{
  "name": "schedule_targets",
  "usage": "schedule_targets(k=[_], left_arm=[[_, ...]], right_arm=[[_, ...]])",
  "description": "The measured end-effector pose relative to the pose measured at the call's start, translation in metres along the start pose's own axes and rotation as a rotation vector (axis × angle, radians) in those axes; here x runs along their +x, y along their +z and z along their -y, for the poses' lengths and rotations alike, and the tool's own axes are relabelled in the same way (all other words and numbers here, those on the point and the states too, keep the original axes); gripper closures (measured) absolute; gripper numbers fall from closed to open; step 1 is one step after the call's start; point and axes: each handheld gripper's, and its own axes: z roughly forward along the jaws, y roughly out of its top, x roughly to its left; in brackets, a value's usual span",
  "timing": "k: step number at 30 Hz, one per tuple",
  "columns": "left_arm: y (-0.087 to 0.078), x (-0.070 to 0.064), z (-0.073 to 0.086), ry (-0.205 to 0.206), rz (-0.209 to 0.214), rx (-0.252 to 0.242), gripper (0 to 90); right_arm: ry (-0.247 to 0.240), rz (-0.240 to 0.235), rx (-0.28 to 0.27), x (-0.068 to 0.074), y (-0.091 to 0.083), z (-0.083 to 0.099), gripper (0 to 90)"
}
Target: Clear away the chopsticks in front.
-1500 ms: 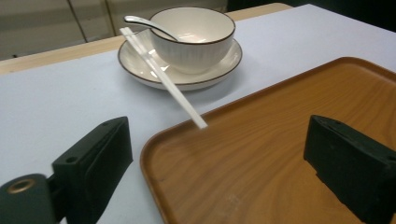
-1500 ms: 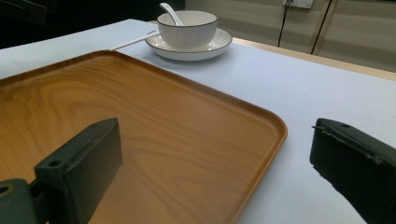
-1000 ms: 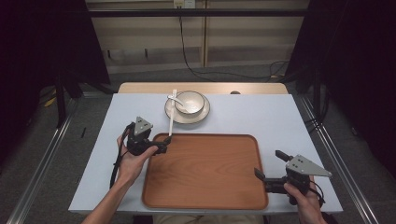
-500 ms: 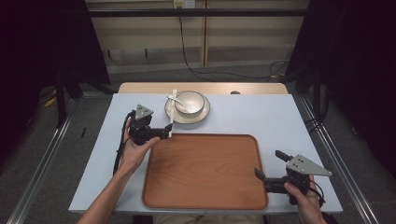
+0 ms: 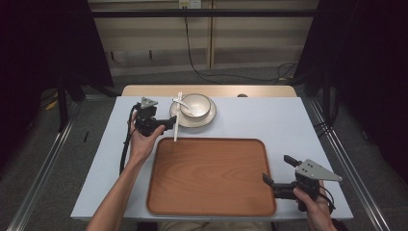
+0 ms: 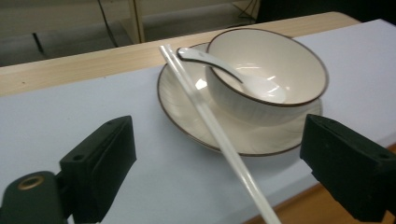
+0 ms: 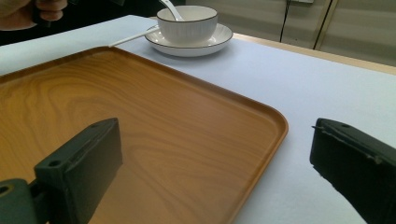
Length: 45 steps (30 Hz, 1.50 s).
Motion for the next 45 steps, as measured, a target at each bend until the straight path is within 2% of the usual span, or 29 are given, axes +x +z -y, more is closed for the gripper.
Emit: schedule_targets(k=[1,3,6,7,8,12,13,14,15,16,21,22,23,26,28,30,31,32,33,34,38,39,41,42,44,45], left_arm=[[0.003,0.001,0.0,-0.012,-0.002,-0.005,9.8],[0.006,0.002,0.001,-0.016,-0.008,0.001,15.9],[0.018,0.007,0.005,-0.003,-0.021,0.042,16.6],[0.018,0.007,0.005,-0.003,-0.021,0.042,18.4],[0.02,0.009,0.006,-0.025,-0.009,0.029,18.4],[0.028,0.015,0.005,-0.026,-0.005,0.018,25.9],[0.03,0.016,0.003,-0.013,-0.014,0.022,25.9],[0.032,0.017,0.001,-0.016,-0.019,0.021,30.3],[0.033,0.018,0.0,-0.025,-0.005,0.012,30.3],[0.036,0.019,-0.004,-0.028,0.004,-0.003,37.5],[0.047,0.017,-0.004,-0.013,0.025,0.02,49.3],[0.051,0.015,-0.004,0.01,0.015,0.038,50.5],[0.053,0.016,-0.004,0.015,0.021,0.048,51.8],[0.057,0.014,-0.003,0.009,0.013,0.055,56.2],[0.061,0.014,-0.003,0.008,0.02,0.055,64.1],[0.061,0.013,-0.002,0.011,0.01,0.052,66.0],[0.062,0.014,-0.003,0.028,0.001,0.058,66.0],[0.064,0.013,-0.003,0.002,0.007,0.043,67.0],[0.064,0.013,-0.003,-0.006,0.015,0.037,67.9],[0.065,0.013,-0.004,0.026,0.006,0.055,68.4],[0.066,0.013,-0.006,0.032,0.006,0.065,70.0],[0.068,0.013,-0.006,0.004,0.016,0.054,70.4],[0.068,0.014,-0.007,0.017,0.021,0.069,70.8],[0.069,0.014,-0.006,0.005,0.031,0.067,70.5],[0.071,0.013,-0.005,-0.011,0.025,0.063,70.2],[0.072,0.014,-0.005,0.02,0.019,0.096,70.4]], right_arm=[[-0.003,0.001,0.0,0.0,0.0,0.0,2.2],[-0.007,-0.004,-0.001,0.0,0.0,0.0,2.2],[-0.008,-0.009,-0.002,0.0,-0.001,0.0,2.3],[-0.009,-0.008,-0.003,0.0,-0.001,0.0,2.3],[-0.009,-0.008,-0.003,0.0,-0.001,0.0,2.3],[-0.008,-0.016,-0.004,0.0,0.0,0.0,2.3],[-0.008,-0.016,-0.004,0.0,0.0,0.0,2.3],[-0.006,-0.014,-0.003,0.0,0.0,0.0,2.4],[-0.006,-0.014,-0.003,0.0,0.0,0.0,2.4],[-0.005,-0.015,-0.004,0.0,0.0,0.0,2.4],[-0.003,-0.01,-0.003,0.0,0.0,0.0,2.4],[-0.002,-0.014,-0.003,0.0,0.0,0.0,2.4],[-0.001,-0.013,-0.003,0.0,0.0,0.0,2.4],[-0.005,-0.015,-0.005,0.0,0.0,0.0,2.4],[-0.005,-0.017,-0.004,0.0,0.0,0.0,2.4],[-0.008,-0.015,-0.002,0.0,0.0,0.0,2.4],[-0.008,-0.015,-0.002,0.0,0.0,0.0,2.4],[-0.006,-0.012,0.002,0.0,0.0,0.0,2.4],[-0.006,-0.014,-0.001,0.0,0.0,0.0,2.4],[-0.006,-0.013,0.001,0.0,0.0,0.0,2.4],[-0.004,-0.017,0.003,0.0,0.0,0.0,2.3],[-0.003,-0.015,0.001,0.0,0.0,0.0,2.3],[-0.008,-0.016,0.002,0.0,0.001,0.0,2.3],[-0.008,-0.016,0.001,0.0,0.001,0.0,2.3],[-0.009,-0.015,0.002,0.0,0.001,0.0,2.3],[-0.005,-0.017,0.001,0.0,0.001,0.0,2.3]])
